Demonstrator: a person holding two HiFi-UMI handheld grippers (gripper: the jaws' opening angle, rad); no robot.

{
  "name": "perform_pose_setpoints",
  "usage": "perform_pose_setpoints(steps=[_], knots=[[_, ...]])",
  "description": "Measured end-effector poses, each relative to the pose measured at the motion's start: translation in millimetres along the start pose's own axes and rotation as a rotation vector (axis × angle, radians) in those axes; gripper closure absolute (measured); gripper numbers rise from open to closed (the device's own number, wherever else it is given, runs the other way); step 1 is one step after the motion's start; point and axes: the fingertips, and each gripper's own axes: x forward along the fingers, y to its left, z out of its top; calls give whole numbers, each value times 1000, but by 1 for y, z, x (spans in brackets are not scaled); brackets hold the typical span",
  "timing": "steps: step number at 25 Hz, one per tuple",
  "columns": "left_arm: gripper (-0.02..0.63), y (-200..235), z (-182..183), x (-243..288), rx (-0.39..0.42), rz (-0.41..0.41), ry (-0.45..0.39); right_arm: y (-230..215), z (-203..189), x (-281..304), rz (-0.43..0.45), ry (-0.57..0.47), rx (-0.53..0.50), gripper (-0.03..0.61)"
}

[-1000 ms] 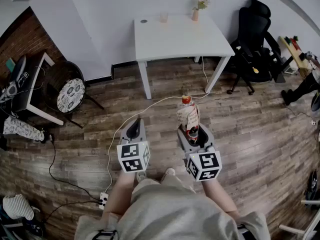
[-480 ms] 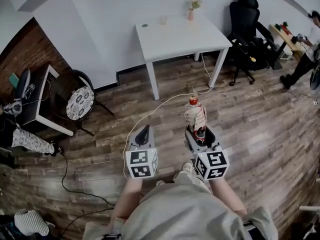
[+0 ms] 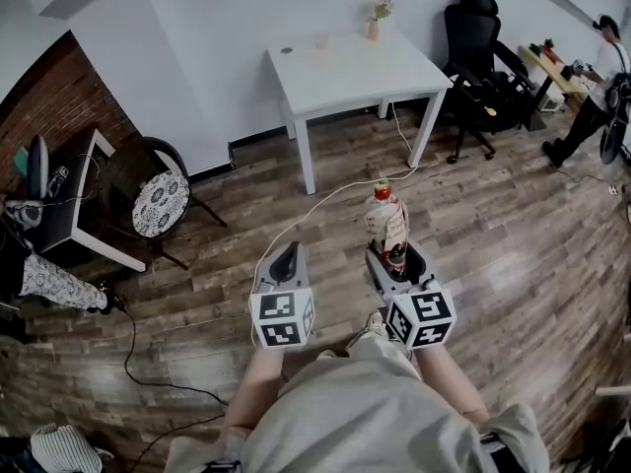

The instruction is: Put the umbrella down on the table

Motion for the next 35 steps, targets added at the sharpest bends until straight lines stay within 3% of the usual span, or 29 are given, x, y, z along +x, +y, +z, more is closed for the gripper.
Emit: perform_pose_setpoints(steps=[3, 9, 18, 26, 35], knots=[[604, 11, -3, -8, -8, -17, 1, 13, 2, 1, -5, -26, 41, 310], [604, 26, -6, -19, -15, -39, 2, 29, -1, 0, -44, -15, 23, 310], [604, 30, -4, -7, -36, -53, -7, 26, 0, 11, -40, -6, 29, 310], [604, 33, 2, 45, -51, -37, -3, -8, 10, 54, -35, -19, 13, 310], [604, 36, 39, 134, -40, -24, -23, -70, 42, 132, -20, -37, 4, 310]])
